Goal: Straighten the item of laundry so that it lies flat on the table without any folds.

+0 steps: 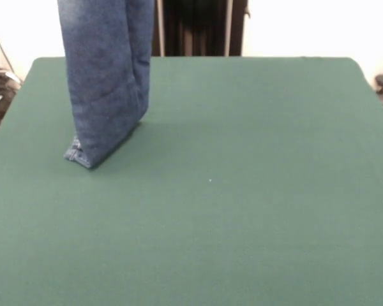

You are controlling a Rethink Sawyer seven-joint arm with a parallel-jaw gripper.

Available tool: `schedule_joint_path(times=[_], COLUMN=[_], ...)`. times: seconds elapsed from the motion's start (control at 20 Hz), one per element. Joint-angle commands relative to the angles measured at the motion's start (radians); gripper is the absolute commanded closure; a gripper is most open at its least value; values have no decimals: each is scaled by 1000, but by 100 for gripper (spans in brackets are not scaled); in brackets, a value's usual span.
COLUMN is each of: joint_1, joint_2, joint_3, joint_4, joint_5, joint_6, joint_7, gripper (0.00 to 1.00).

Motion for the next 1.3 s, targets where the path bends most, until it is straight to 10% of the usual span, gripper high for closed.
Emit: schedule_joint_path(times=[0.05,0.65,1.3], joint_1=[-47,-563,-768], joint_2=[-69,44,134], joint_3=[-27,109,284], joint_4=[121,-286,-372], joint_5=[-4,90,156], joint_6=[54,361,348], joint_7=[-239,-868,-1039], gripper=[100,100,100])
